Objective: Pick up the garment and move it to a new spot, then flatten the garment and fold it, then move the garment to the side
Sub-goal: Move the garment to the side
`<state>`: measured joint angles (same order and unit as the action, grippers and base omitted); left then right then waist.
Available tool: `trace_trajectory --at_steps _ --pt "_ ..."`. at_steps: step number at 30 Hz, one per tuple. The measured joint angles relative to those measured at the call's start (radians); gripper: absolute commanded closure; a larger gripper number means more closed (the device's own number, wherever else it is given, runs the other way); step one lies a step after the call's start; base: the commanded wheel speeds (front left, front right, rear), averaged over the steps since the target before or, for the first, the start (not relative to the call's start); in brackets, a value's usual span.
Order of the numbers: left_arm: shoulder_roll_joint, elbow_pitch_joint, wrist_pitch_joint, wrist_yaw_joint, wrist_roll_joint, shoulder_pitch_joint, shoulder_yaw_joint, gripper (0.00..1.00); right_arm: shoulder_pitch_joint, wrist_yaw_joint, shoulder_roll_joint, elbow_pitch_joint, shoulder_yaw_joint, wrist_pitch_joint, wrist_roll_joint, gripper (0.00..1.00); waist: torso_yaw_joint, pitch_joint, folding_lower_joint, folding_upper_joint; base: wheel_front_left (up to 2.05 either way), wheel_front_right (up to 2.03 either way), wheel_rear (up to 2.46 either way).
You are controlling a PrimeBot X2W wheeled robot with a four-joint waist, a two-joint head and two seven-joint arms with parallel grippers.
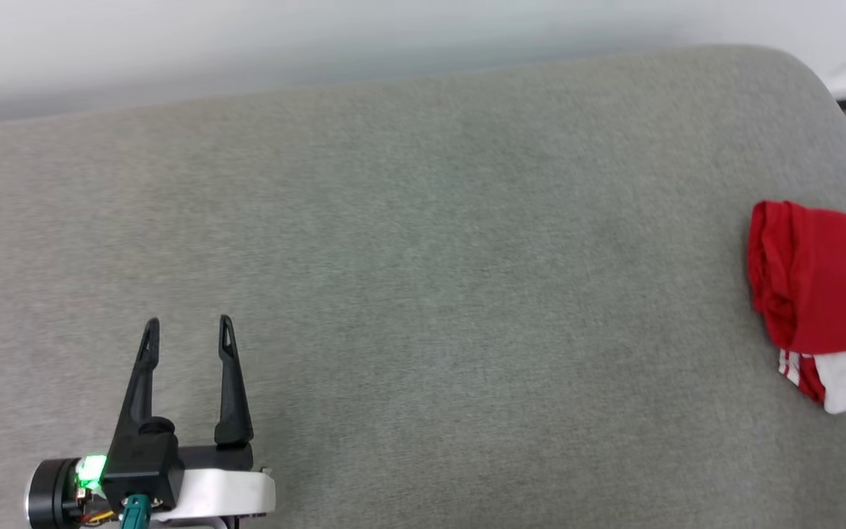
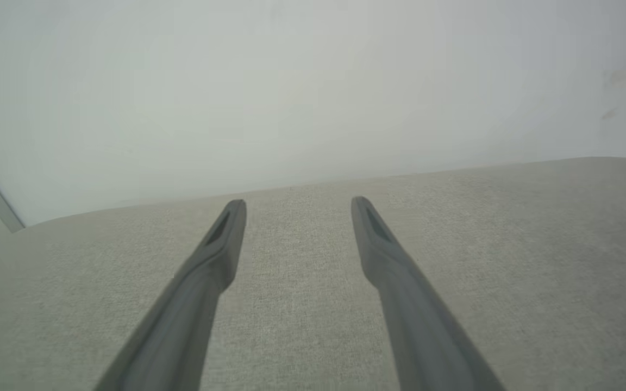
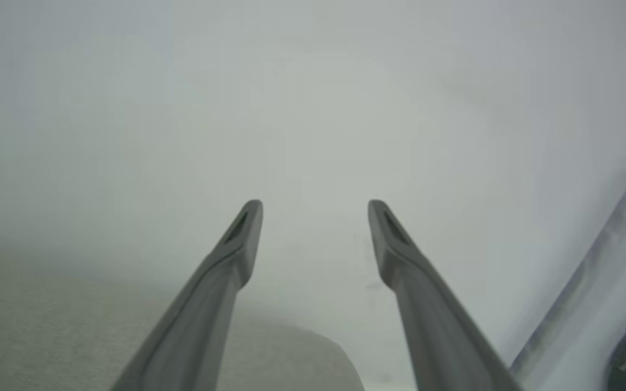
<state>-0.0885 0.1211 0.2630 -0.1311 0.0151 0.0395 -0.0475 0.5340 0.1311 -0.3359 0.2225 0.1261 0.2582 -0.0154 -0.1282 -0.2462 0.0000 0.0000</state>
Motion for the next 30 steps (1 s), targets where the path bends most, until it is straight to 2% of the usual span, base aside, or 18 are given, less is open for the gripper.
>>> trace_trajectory --at_steps 6,12,21,30 --pt "0.007 -0.02 0.0 0.007 0.005 0.028 0.003 0.0 -0.124 0.0 0.126 -0.126 -0.07 0.005 0.025 0.0 0.049 0.062 0.0 0.0 0.0 0.0 0.0" --pt "0.015 -0.041 0.0 0.01 0.002 0.055 -0.009 0.0 -0.281 0.0 0.222 -0.143 -0.071 0.005 0.046 0.0 0.083 0.122 0.0 0.0 0.0 0.0 0.0" --pt "0.024 -0.068 0.0 0.008 -0.002 0.105 -0.023 0.0 -0.478 0.0 0.269 -0.109 -0.036 0.005 0.09 0.0 0.112 0.209 -0.0001 0.0 0.0 0.0 0.0" --pt "0.028 -0.083 0.0 0.021 0.011 0.134 -0.027 0.0 -0.614 0.0 0.283 -0.169 -0.04 0.005 0.138 0.0 0.129 0.258 -0.0002 0.0 0.0 0.0 0.0"
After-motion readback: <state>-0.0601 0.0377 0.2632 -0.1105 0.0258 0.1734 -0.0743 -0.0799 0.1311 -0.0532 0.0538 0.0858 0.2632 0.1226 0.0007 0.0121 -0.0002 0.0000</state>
